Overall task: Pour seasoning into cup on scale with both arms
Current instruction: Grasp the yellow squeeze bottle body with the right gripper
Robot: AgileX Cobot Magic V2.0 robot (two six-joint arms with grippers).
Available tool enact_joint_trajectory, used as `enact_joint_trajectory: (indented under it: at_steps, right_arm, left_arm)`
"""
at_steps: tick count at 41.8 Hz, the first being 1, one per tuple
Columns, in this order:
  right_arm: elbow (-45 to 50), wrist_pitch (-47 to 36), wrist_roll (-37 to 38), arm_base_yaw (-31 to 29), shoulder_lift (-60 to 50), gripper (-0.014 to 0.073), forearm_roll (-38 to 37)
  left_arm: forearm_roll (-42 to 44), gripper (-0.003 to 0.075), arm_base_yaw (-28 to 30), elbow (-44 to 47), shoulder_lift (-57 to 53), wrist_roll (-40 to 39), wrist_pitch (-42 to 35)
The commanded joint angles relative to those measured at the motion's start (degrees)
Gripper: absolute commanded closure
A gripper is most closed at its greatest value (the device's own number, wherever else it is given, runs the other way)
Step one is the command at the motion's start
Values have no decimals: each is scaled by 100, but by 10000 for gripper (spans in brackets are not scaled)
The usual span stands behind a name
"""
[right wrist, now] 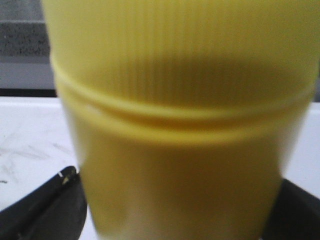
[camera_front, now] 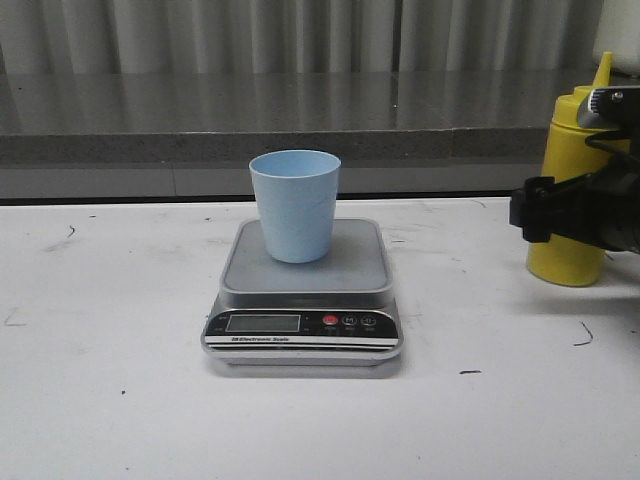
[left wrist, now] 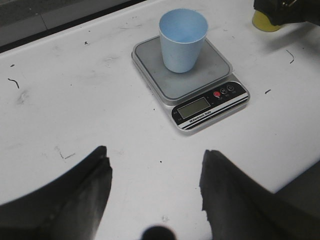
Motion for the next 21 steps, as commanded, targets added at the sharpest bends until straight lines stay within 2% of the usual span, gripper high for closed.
enact_joint_trajectory:
  at_steps: [1,8,12,16,18,21]
  right_arm:
    - [-294,-623,-61,-21,-191,-62,67]
    - [-461,-487,-61,-21,-191,-40,160]
    - [-460,-421,-61,-21,-191,61,160]
    - [-460,-235,-61,-21,-191,198,160]
    - [-460,-235,-61,-21,-191,231,160]
    - [-460,-235,-79,-21,-244,236,148]
  left_arm:
    - [-34,334,31,-144,11,-16,-370]
    - [-34,334,31,-144,11,-16,-370]
    - [-34,334,31,-144,11,-16,-370]
    - [-34,334,31,-144,11,-16,-370]
    - [-34,334,31,-144,11,-16,-370]
    - [-34,334,31,-144,11,-16,-370]
